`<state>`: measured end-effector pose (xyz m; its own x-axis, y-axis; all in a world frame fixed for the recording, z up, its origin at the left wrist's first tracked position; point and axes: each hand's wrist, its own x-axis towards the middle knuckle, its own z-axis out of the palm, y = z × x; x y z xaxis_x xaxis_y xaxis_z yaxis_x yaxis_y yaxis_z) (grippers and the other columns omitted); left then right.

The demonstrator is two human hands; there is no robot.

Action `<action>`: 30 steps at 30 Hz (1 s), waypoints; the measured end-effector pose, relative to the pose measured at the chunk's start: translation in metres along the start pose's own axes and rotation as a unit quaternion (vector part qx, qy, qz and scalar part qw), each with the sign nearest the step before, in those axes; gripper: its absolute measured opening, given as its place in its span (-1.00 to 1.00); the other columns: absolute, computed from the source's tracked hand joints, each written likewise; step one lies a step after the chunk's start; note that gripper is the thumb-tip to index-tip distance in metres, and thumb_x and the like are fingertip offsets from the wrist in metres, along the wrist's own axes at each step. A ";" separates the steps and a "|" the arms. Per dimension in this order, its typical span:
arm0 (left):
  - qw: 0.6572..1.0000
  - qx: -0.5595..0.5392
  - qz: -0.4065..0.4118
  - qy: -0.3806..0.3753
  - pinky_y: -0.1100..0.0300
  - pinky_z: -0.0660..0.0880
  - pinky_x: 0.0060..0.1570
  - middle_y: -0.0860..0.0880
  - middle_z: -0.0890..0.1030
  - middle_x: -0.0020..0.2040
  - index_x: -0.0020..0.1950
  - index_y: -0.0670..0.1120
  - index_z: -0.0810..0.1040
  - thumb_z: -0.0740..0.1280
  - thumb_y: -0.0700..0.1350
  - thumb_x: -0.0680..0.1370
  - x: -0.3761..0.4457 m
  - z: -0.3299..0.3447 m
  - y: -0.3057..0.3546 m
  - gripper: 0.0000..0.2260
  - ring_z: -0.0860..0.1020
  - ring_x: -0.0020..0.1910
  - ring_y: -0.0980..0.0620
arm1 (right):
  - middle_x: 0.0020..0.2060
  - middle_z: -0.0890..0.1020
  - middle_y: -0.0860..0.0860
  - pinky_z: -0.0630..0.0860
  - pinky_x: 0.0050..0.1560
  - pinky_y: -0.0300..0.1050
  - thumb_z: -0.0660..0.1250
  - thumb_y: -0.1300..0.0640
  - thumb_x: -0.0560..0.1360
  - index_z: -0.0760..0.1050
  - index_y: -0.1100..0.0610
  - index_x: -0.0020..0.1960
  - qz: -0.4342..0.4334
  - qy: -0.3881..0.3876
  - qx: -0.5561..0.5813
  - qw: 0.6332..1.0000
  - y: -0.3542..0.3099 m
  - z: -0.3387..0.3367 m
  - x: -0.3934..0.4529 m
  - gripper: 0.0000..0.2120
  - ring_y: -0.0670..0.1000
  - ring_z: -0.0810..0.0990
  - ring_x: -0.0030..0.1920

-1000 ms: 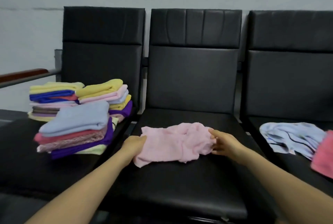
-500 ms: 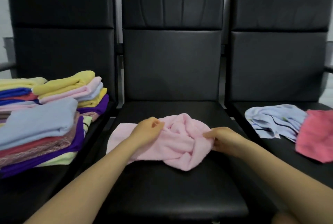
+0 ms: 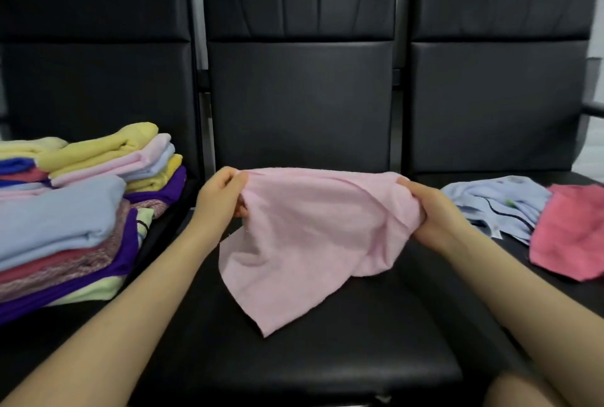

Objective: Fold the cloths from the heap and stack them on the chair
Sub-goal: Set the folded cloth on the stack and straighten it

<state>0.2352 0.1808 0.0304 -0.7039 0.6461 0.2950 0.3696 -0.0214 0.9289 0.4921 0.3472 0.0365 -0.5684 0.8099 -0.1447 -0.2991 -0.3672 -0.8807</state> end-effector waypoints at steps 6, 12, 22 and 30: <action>0.997 -0.021 -0.012 0.070 0.30 0.55 -0.32 -0.03 0.61 -0.16 -0.01 -0.07 0.49 0.20 -0.05 0.65 -0.004 0.002 0.001 -0.86 0.65 -0.25 0.06 | 0.11 0.63 0.12 0.54 0.00 -0.05 0.32 0.15 0.54 0.53 0.20 0.22 -0.047 0.043 -0.056 0.996 0.017 -0.003 0.012 -0.73 0.10 0.60 0.13; 0.989 0.090 -0.110 0.032 0.08 0.42 -0.11 -0.08 0.52 -0.12 -0.06 -0.13 0.53 0.19 -0.10 0.60 0.001 -0.003 -0.024 -0.83 0.47 -0.12 -0.04 | -0.02 0.67 0.14 0.54 -0.04 -0.09 0.54 -0.19 0.27 0.62 0.22 0.05 0.071 0.058 -0.359 0.929 0.047 -0.013 0.014 -0.45 0.09 0.65 0.00; 0.946 0.273 -0.088 -0.150 0.16 0.44 -0.20 -0.04 0.58 -0.02 0.07 -0.07 0.55 0.30 0.07 0.56 -0.002 -0.002 -0.045 -0.76 0.55 -0.03 -0.03 | -0.02 0.64 0.22 0.58 -0.21 -0.12 0.20 0.24 0.60 0.50 0.36 0.19 -0.011 -0.043 -0.133 0.990 0.030 0.002 0.012 -0.75 0.08 0.65 -0.09; 0.982 -0.052 -0.167 -0.074 0.06 0.47 0.09 -0.06 0.62 0.03 0.03 0.03 0.58 0.25 0.00 0.61 -0.006 -0.006 -0.003 -0.87 0.57 0.03 -0.05 | 0.15 0.62 0.13 0.52 0.05 -0.12 0.31 0.16 0.57 0.50 0.25 0.27 0.016 0.098 0.051 0.994 0.004 0.004 0.025 -0.69 0.03 0.63 0.00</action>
<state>0.2349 0.1721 0.0267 -0.6761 0.7345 -0.0585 0.0647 0.1382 0.9883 0.4733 0.3641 0.0311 -0.4211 0.8670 -0.2666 -0.3644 -0.4309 -0.8256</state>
